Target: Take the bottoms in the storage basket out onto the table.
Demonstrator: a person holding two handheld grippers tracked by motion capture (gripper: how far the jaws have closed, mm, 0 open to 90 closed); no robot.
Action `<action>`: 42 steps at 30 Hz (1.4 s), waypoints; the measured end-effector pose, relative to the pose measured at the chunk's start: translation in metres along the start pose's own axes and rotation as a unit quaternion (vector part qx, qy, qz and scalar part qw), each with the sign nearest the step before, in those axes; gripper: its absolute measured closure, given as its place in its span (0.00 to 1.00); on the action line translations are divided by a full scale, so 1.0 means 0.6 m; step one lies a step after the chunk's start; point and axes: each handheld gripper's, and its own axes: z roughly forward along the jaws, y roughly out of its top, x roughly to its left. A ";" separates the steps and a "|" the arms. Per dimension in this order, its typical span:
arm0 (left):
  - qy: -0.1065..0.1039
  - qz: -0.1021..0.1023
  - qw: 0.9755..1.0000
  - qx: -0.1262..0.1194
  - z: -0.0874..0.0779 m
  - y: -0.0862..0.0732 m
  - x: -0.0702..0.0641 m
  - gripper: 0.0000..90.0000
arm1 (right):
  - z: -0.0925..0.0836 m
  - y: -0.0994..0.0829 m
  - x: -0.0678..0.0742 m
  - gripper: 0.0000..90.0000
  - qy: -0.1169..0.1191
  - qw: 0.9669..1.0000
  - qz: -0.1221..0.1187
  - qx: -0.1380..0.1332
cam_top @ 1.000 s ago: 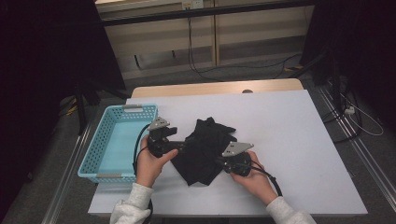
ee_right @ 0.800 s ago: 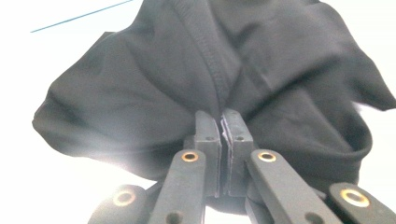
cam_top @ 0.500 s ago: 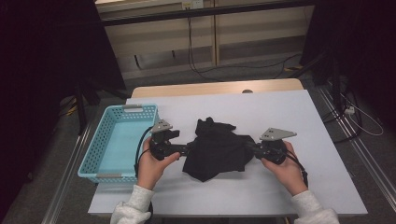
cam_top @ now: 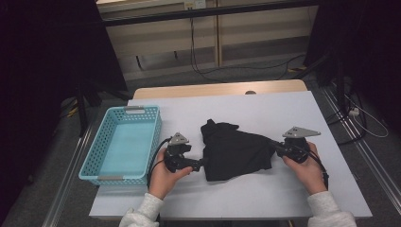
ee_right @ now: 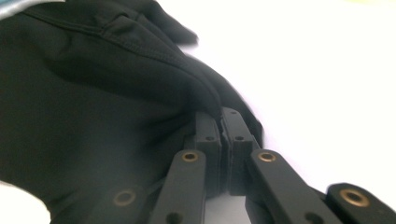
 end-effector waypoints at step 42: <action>-0.036 0.009 0.997 0.073 0.041 -0.015 -0.057 0.92 | -0.064 -0.035 0.007 0.51 0.005 0.999 -0.032 -0.037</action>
